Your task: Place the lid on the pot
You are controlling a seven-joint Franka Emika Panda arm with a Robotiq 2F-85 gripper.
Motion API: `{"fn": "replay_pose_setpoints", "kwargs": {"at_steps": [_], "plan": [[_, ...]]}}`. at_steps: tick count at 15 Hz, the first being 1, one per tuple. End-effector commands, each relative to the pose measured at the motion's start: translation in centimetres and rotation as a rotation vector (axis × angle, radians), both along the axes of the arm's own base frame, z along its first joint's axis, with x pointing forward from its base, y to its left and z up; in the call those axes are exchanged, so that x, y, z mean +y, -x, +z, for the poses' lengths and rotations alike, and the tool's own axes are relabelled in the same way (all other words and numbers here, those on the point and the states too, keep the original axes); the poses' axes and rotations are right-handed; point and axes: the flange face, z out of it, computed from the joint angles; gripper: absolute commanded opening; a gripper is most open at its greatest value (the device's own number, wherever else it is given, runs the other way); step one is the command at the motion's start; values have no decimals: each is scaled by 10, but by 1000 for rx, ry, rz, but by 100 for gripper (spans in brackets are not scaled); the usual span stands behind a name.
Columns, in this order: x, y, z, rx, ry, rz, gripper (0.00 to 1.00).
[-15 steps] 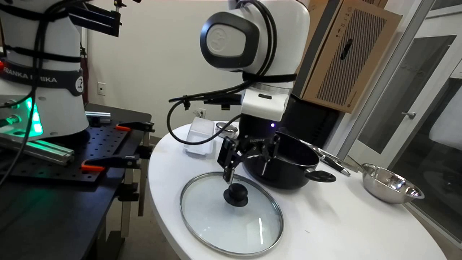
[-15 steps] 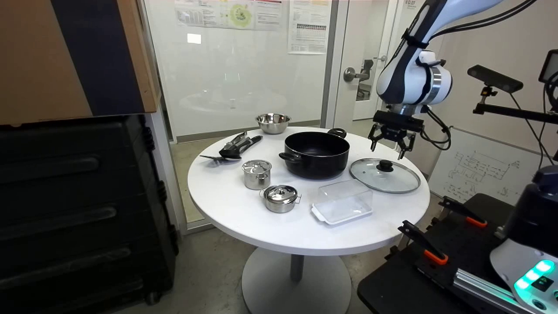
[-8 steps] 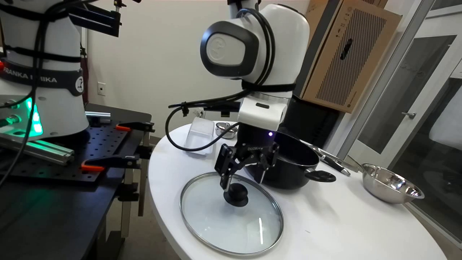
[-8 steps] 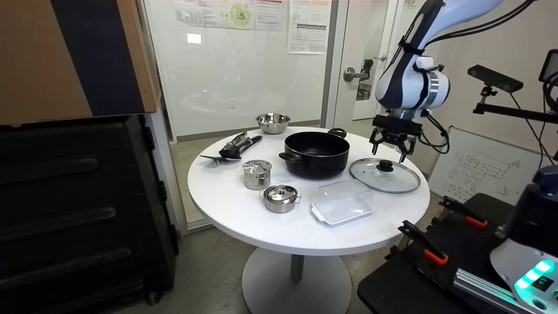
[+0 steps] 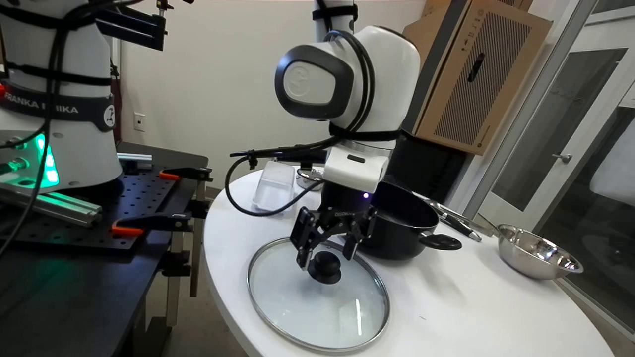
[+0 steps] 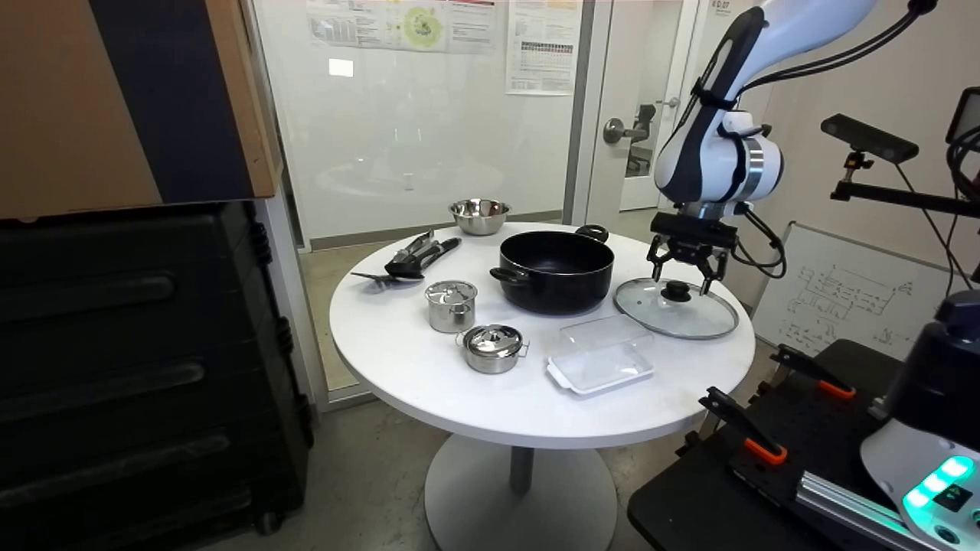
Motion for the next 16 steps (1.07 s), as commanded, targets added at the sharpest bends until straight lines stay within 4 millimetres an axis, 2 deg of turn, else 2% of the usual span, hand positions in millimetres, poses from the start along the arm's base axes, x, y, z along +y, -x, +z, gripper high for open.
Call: {"fn": "replay_pose_setpoints", "kwargs": {"at_steps": [1,2,3,7,9,11,12,16], "plan": [[2,-7,-12,-3,26,-15,92],[3,-7,-13,-1,27,-16,83],[3,-8,-14,-4,29,-17,67],[4,-13,-10,-19,34,-13,39],[3,-14,-10,-20,34,-9,36],[4,-14,-2,-24,26,-1,27],[4,-12,4,-26,15,3,26],[3,0,42,-41,-47,50,26]]}}
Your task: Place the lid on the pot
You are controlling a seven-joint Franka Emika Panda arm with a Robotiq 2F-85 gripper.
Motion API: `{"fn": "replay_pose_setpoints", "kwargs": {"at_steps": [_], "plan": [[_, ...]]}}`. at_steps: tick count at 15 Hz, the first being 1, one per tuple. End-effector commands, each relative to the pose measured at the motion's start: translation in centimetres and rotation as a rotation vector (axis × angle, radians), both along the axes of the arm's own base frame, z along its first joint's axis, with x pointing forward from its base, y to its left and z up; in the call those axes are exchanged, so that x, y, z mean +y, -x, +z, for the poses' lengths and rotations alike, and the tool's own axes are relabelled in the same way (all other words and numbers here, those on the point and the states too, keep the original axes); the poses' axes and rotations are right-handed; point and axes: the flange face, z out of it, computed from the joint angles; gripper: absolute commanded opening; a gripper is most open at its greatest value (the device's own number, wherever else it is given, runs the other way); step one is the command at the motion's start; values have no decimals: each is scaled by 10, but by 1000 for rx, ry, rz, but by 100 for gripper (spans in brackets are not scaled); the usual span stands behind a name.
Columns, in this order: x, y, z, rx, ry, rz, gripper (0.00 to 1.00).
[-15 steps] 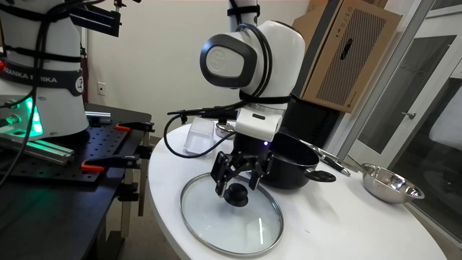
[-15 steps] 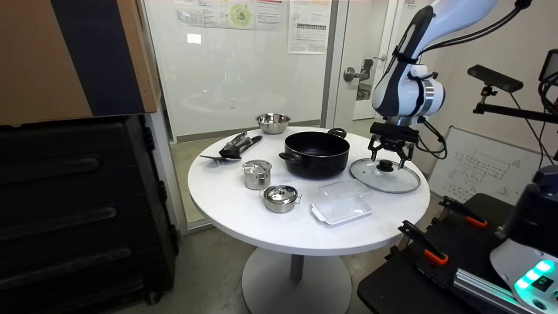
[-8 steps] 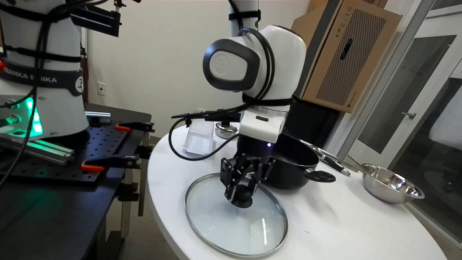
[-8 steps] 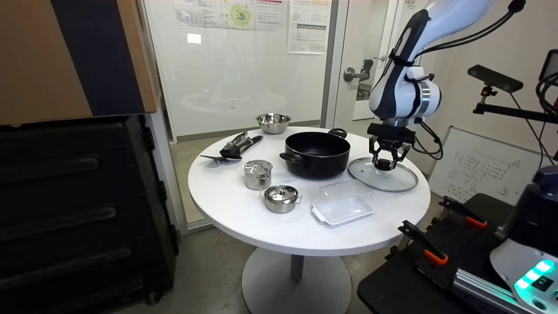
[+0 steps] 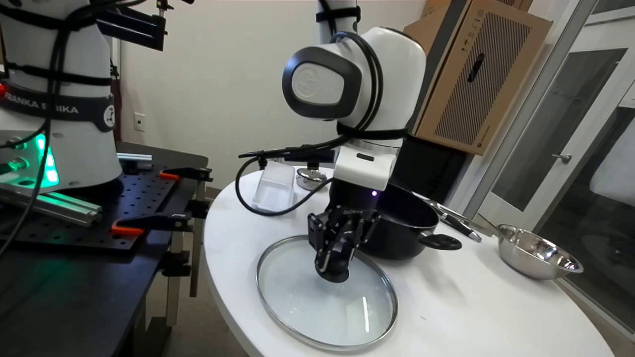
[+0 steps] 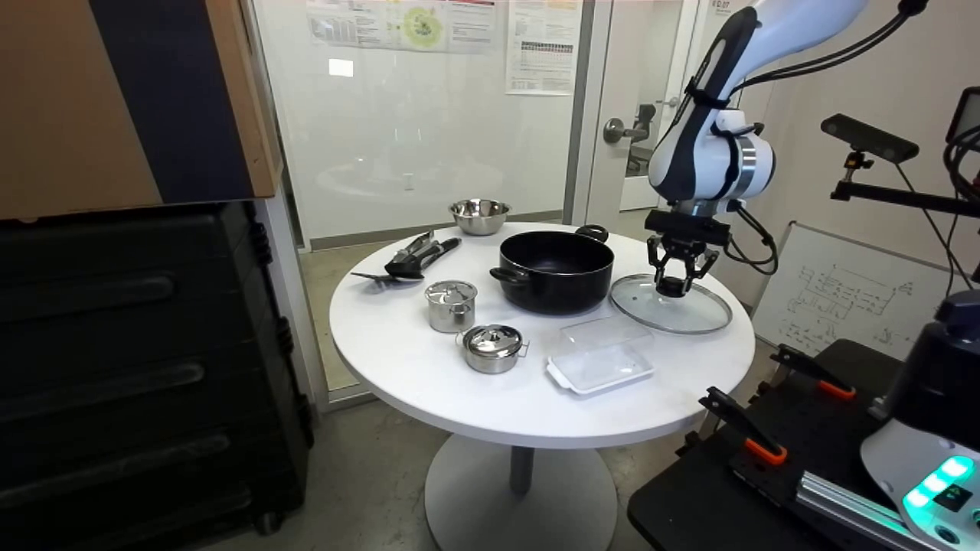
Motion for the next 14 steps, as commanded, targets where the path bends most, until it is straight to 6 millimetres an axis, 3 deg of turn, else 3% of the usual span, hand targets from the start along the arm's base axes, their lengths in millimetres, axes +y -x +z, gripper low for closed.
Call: {"fn": "replay_pose_setpoints", "kwargs": {"at_steps": [1,8,10,14], "plan": [[-3,17,52,-35,-69,54,26],[-28,49,138,-103,-133,175,26],[-22,48,152,-118,-140,214,26],[21,26,176,-154,-142,313,26]]}}
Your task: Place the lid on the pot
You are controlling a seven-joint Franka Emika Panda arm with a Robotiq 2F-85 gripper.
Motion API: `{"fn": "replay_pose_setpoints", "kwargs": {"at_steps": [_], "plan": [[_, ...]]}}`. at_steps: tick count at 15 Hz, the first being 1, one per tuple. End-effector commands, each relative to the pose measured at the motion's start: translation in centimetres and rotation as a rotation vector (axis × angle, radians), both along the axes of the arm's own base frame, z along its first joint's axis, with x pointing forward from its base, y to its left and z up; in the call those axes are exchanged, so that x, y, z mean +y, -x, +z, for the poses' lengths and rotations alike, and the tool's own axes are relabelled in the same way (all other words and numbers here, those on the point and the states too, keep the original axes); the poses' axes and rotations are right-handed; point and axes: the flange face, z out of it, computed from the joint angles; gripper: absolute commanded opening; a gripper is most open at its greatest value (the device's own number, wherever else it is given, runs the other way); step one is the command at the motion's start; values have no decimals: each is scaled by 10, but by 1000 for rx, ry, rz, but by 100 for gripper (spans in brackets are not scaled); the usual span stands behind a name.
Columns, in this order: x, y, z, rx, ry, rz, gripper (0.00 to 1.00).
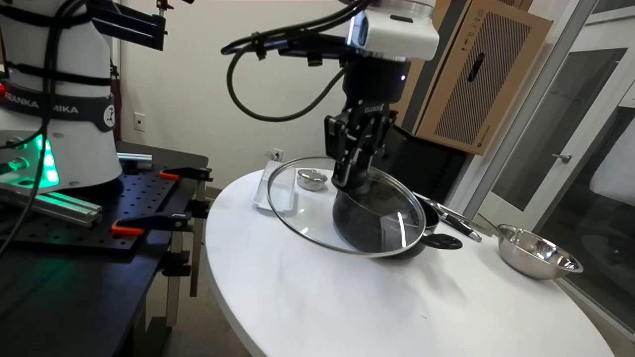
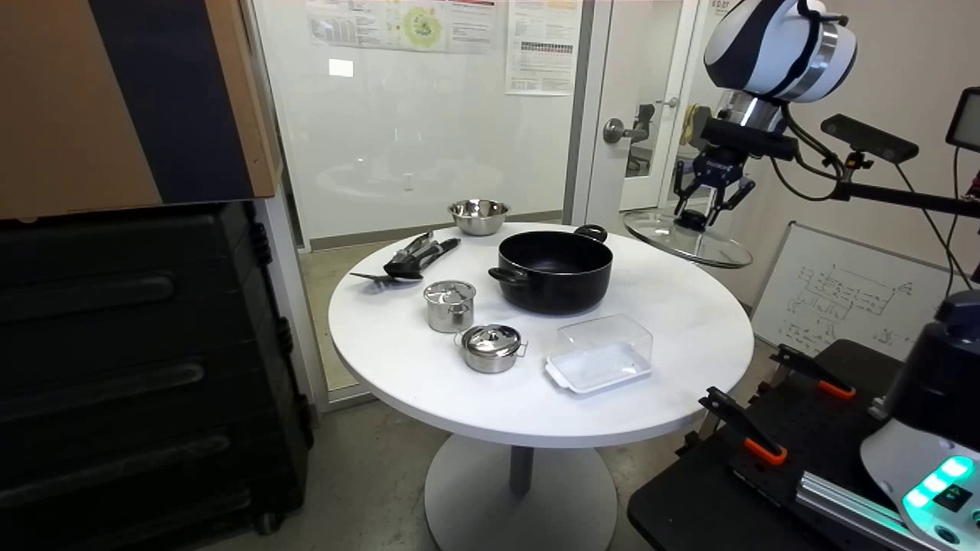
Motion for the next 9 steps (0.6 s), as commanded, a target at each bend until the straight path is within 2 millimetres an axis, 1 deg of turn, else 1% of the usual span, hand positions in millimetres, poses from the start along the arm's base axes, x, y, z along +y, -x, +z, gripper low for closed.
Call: {"fn": "replay_pose_setpoints", "kwargs": {"at_steps": [1,2,3,5,7,8,9], "plan": [[47,-18,29,-61,-11,85,26],[61,-27,33,-69,-11,103,26],[79,-42,38,-84,-6,114,26],[108,-65,46,-99,-2,124,26],[131,-84,56,-111,7,121,26],[118,-62,41,-81,6,142,26],[126,-67,44,-85,5,147,51]]}}
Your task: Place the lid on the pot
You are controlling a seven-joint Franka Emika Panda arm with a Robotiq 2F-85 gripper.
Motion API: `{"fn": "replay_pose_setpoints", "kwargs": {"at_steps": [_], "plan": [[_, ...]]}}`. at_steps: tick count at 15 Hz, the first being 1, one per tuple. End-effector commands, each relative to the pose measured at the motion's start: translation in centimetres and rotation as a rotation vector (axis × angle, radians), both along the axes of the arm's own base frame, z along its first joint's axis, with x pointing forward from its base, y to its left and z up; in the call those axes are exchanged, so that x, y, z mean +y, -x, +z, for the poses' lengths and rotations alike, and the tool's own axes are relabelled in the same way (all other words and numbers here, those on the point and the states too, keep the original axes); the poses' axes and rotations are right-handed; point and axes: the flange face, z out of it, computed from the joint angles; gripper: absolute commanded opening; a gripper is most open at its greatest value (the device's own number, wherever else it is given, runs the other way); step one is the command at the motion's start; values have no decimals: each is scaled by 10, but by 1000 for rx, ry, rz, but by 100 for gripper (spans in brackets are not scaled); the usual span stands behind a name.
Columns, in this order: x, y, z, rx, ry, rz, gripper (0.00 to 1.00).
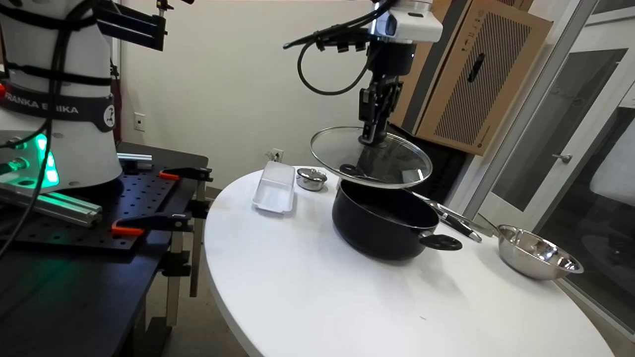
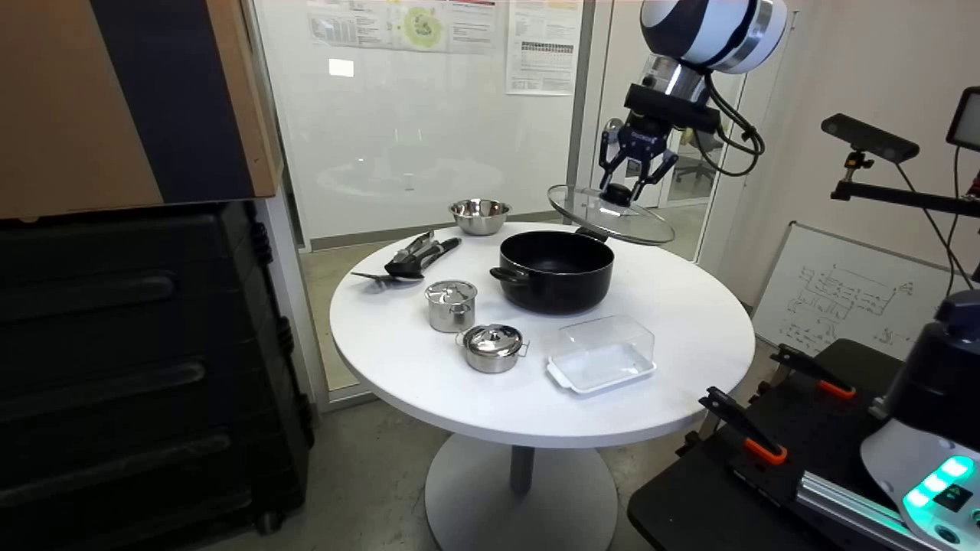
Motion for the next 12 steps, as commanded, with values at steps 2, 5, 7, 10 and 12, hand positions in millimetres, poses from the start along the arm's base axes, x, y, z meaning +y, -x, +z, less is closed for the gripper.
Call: {"fn": "replay_pose_setpoints", "kwargs": {"at_steps": [2,5,7,10,12], "plan": [[0,3,-7,17,-1,0,51],[-11,16,-21,55,-1,4,26],[-13,32,-39,91,2,8,26],[-12,34,-56,122,16,-14,26],[-10,28,-54,112,22,-15,26]]}}
